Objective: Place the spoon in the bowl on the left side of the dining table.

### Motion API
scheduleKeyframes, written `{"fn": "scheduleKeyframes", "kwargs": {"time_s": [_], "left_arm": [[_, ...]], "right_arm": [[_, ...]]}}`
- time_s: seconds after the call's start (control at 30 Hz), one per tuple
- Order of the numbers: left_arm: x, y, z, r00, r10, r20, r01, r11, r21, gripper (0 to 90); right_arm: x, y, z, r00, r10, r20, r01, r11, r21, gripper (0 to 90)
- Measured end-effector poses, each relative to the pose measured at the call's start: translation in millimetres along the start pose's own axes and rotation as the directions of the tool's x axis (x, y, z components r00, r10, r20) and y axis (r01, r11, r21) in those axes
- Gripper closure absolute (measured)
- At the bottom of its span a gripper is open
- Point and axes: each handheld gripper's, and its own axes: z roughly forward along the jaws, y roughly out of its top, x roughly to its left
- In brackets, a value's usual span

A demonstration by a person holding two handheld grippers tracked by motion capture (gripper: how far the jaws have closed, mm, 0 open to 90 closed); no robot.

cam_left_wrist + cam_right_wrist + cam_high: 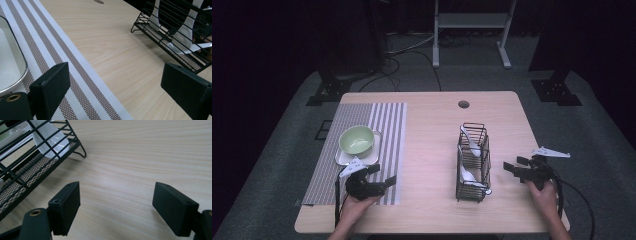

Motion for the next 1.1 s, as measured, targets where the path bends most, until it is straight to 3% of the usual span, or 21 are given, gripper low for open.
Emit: {"fn": "scheduleKeyframes", "kwargs": {"time_s": [0.1, 0.23, 0.43, 0.5, 0.6, 0.87, 1.1], "left_arm": [[-0.9, 0.5, 0.3, 1.0000, 0.004, -0.007, -0.004, 1.0000, -0.002, 7.7], [-0.7, 0.1, 0.9, 0.9997, -0.020, 0.011, 0.020, 0.9998, 0.008, 7.7], [-3.2, 1.7, 0.0, 0.9998, -0.012, 0.013, 0.012, 0.9999, -0.002, 7.7], [-4.8, 2.9, 1.7, 0.9977, -0.044, 0.051, 0.045, 0.9989, -0.014, 7.7], [-6.0, 4.0, 3.8, 0.9965, -0.060, 0.058, 0.061, 0.9980, -0.015, 7.7], [-12.5, 7.9, 11.3, 0.9970, -0.043, 0.064, 0.043, 0.9991, -0.004, 7.7], [-18.7, 14.7, 14.4, 0.9932, -0.038, 0.110, 0.038, 0.9993, -0.004, 7.7]], "right_arm": [[-0.4, -0.2, -0.3, 1.0000, 0.002, -0.004, -0.002, 1.000, -0.004, 21.1], [-0.5, -0.3, -0.7, 1.0000, 0.002, -0.008, -0.003, 1.000, -0.008, 21.1], [0.1, -0.3, -0.7, 1.0000, 0.002, -0.002, -0.002, 1.000, -0.007, 21.1], [0.7, -0.2, -0.6, 1.0000, 0.000, 0.003, 0.000, 1.000, -0.004, 21.2], [0.8, -0.2, -0.2, 1.0000, -0.003, 0.006, 0.003, 1.000, -0.003, 21.2], [0.2, -0.2, -0.7, 1.0000, 0.001, 0.000, -0.001, 1.000, -0.011, 21.1], [0.0, -0.3, -0.9, 1.0000, 0.002, -0.002, -0.002, 1.000, -0.012, 21.1]]}}
